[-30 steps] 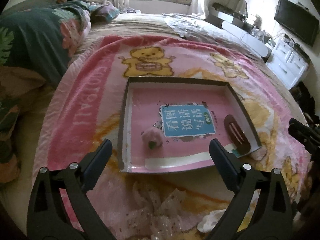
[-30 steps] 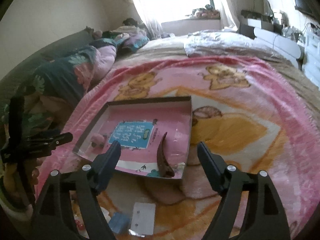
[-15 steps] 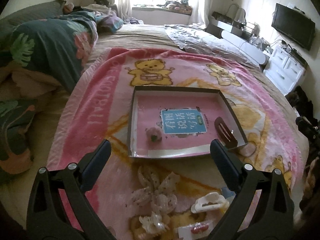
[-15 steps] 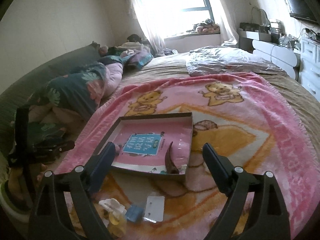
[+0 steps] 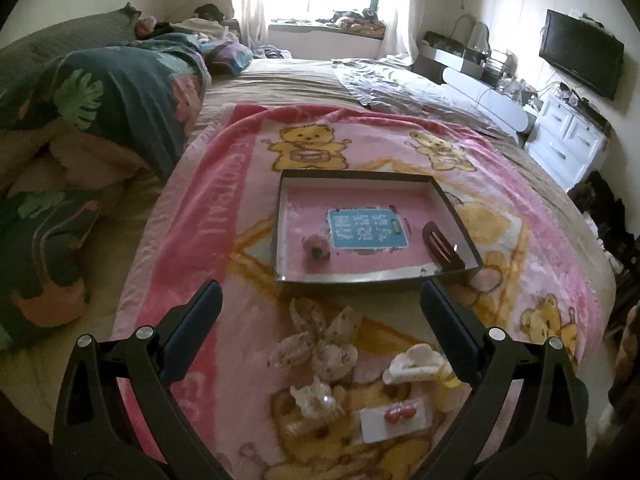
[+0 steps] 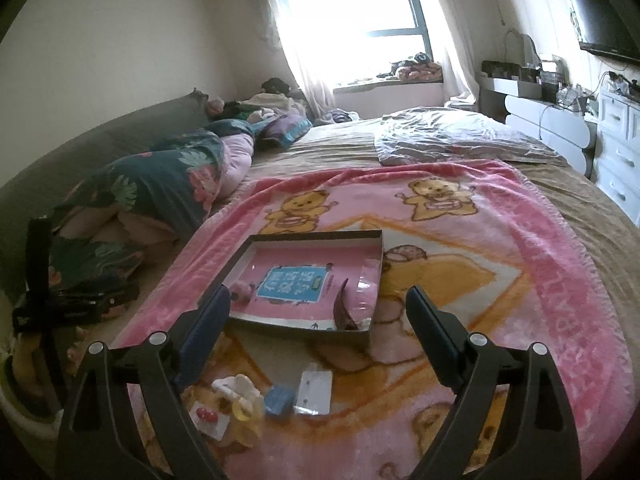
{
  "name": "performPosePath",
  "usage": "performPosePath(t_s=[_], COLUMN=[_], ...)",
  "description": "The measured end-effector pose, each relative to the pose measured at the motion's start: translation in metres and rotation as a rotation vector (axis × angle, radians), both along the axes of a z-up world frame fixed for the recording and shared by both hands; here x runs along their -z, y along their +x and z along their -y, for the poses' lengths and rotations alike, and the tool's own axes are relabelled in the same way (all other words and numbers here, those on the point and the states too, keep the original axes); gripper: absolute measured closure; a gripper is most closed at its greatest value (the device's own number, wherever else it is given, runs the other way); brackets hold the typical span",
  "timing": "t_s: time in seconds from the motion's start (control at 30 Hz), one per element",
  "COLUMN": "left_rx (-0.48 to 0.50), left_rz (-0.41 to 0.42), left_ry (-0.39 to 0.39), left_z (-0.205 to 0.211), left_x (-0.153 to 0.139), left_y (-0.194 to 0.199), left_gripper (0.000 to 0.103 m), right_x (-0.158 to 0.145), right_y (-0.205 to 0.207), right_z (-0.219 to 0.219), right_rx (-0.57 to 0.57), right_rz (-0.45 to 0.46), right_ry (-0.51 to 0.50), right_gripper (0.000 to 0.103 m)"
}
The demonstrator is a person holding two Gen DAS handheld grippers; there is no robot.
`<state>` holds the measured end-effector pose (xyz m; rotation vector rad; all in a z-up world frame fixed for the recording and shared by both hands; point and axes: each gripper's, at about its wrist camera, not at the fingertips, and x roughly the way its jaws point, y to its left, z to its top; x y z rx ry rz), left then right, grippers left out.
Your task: Organize jewelry
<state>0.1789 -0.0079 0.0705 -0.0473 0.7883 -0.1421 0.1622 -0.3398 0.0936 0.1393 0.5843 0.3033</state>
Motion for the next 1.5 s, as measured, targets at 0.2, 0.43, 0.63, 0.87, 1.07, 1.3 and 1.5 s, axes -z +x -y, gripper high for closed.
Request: performPosePath(t_s=[0.2, 0.43, 0.63, 0.87, 1.07, 1.3, 1.5], left_rx=[-0.007, -0.008, -0.013, -0.007, 0.000, 0.002, 0.014], left_rz=[0.004, -0.006, -0.025, -0.037, -0.053, -0.084, -0.134], left_ry=[0.003, 0.012, 0.013, 0.019, 0.023, 0.024, 0.025], left_z=[-0.004, -0.009, -0.014, -0.012, -0.012, -0.013, -0.012], left_x=[0.001, 0.008, 0.020, 0.032, 0.046, 0.064, 0.086], left_y=[-0.024, -0.046, -0.063, -0.078, -0.084, -0.083, -0.078], left_gripper=[0.010, 0.010, 0.010, 0.010, 0.010, 0.010, 0.010], right_x=[-0.002, 0.001, 0.011, 0.027, 0.044, 0.061, 0.082], right_y=[-0.021, -0.044, -0.059, -0.072, -0.078, -0.077, -0.071], right_z=[-0.005, -0.018, -0.032, -0.045, -0.054, -0.060, -0.064], right_rx=[-0.022, -0.052, -0.081, -0.111, -0.129, -0.130, -0.134], right_rz=[0.011, 0.012, -0.001, -0.035, -0.074, -0.117, -0.169], right_ry=[-0.003, -0.020, -0.036, -0.039, -0.043, -0.061, -0.076], right_gripper=[0.014, 0.014, 0.010, 0.008, 0.008, 0.008, 0.008])
